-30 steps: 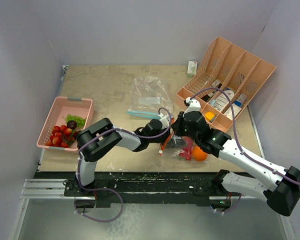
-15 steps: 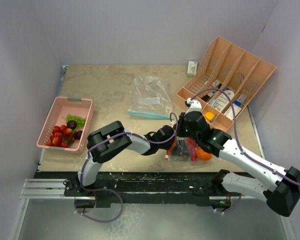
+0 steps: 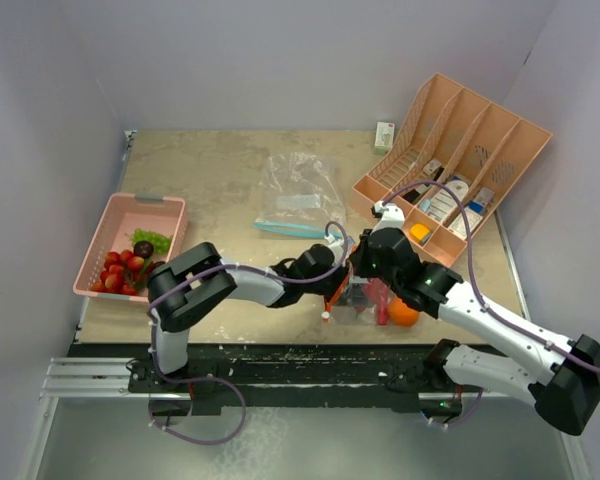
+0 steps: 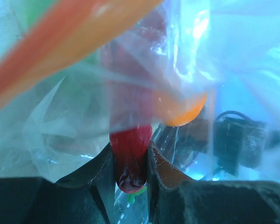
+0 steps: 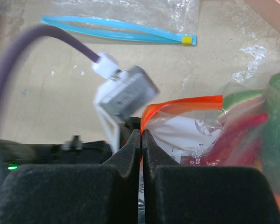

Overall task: Open the zip-top bag and remove the fake food
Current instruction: Pick up the fake vegetable from the zipper food storage bag.

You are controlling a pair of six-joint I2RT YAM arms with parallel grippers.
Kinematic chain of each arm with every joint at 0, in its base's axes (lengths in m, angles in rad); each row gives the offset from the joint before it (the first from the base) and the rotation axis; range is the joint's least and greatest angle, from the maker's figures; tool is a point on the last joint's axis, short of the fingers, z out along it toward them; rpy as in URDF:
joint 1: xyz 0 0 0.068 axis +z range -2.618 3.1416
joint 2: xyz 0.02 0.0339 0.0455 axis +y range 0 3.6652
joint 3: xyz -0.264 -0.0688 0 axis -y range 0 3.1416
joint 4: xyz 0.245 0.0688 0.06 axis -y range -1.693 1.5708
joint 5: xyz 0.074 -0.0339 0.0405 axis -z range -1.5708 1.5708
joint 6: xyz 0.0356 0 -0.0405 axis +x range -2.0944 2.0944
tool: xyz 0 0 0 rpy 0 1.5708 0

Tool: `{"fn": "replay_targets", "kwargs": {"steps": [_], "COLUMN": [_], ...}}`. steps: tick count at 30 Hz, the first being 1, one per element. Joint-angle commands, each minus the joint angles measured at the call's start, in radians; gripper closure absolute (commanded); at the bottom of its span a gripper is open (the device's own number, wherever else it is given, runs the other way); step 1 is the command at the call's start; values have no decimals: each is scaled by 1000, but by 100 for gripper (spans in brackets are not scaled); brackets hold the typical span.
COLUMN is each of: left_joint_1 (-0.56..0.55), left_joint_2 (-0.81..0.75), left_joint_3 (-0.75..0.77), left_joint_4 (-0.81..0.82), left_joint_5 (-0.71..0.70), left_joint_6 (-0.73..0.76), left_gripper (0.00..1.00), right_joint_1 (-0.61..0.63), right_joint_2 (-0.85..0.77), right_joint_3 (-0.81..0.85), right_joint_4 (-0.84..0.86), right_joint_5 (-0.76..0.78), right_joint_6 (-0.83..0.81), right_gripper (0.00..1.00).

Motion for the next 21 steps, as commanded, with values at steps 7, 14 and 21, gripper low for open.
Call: {"fn": "replay_targets", "kwargs": {"steps": [7,14,21], "left_joint_1": [70,80,122], "left_joint_2": [-265,-396,-469], "left_joint_3": [-118,-137,-159], "left_joint_4": [-91,-298,-310], "left_joint_5": [-111,-254,-307], "left_joint_6": [69,157,146], "left_gripper": [86,86,86], "right_joint_1": [-6,-10,-9], "right_joint_2": [30,57,90], "right_joint_3": [-43,-41,-52], "right_joint_4": [64,86,144], "right_joint_5": [44,32,-31], "right_joint_6": [24,18,-23], "right_gripper": [100,100,100]}}
